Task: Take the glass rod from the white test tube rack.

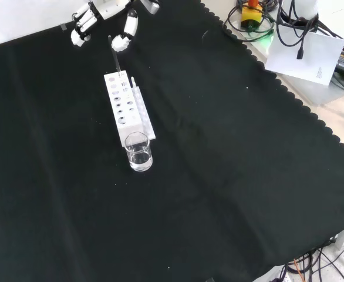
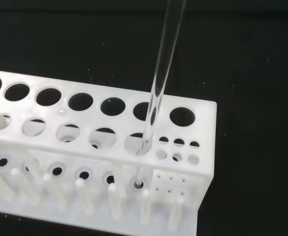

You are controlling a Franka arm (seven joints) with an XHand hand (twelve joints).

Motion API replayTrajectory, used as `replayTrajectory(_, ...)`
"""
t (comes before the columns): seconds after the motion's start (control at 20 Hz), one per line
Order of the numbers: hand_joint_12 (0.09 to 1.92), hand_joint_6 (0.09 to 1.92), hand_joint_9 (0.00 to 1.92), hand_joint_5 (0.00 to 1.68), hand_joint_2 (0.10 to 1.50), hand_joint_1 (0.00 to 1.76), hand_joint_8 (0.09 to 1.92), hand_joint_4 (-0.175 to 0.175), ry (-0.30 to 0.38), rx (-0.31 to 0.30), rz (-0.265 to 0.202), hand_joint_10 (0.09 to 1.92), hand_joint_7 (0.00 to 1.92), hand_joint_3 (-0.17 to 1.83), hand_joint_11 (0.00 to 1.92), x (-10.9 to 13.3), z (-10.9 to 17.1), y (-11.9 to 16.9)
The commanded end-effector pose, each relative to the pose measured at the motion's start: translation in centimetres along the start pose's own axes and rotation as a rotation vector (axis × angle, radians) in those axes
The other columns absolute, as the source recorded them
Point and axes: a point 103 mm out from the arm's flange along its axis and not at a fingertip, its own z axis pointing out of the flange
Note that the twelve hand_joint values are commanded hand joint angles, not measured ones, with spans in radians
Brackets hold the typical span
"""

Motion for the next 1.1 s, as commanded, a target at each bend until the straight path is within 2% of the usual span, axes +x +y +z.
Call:
replayTrajectory(0.05, 1.42, 0.09, 0.57, 0.34, 0.88, 0.66, 0.95, -0.168, -0.007, -0.014, 0.002, 0.88, 0.41, 0.6, 0.24, -1.3, 0.8, -0.7)
replayTrajectory(0.25, 1.36, 0.09, 0.75, 0.42, 0.89, 0.67, 0.92, -0.175, -0.002, -0.009, 0.002, 0.84, 0.59, 0.59, 0.43, -3.2, 1.4, -2.0)
replayTrajectory(0.35, 1.35, 0.09, 0.78, 0.44, 0.9, 0.67, 0.92, -0.175, -0.021, 0.007, 0.011, 0.83, 0.62, 0.59, 0.46, -1.4, 1.3, -1.0)
replayTrajectory(0.55, 1.32, 0.15, 0.87, 0.49, 0.91, 0.69, 0.9, -0.175, -0.02, -0.002, 0.006, 0.81, 0.71, 0.59, 0.54, -1.3, 1.2, -0.9)
replayTrajectory(0.7, 1.28, 0.38, 1.01, 0.48, 0.93, 0.73, 0.87, -0.175, -0.001, -0.041, -0.007, 0.79, 0.79, 0.58, 0.67, -2.3, 1.1, -1.4)
replayTrajectory(0.85, 1.22, 0.66, 1.17, 0.48, 0.94, 0.81, 0.84, -0.175, -0.017, -0.056, -0.016, 0.79, 0.88, 0.59, 0.86, -3.4, 1.2, -2.2)
replayTrajectory(1.1, 1.08, 0.85, 1.37, 0.59, 0.91, 0.97, 0.86, -0.175, 0.021, -0.071, -0.041, 0.87, 1.0, 0.63, 1.21, -3.0, 1.2, -2.2)
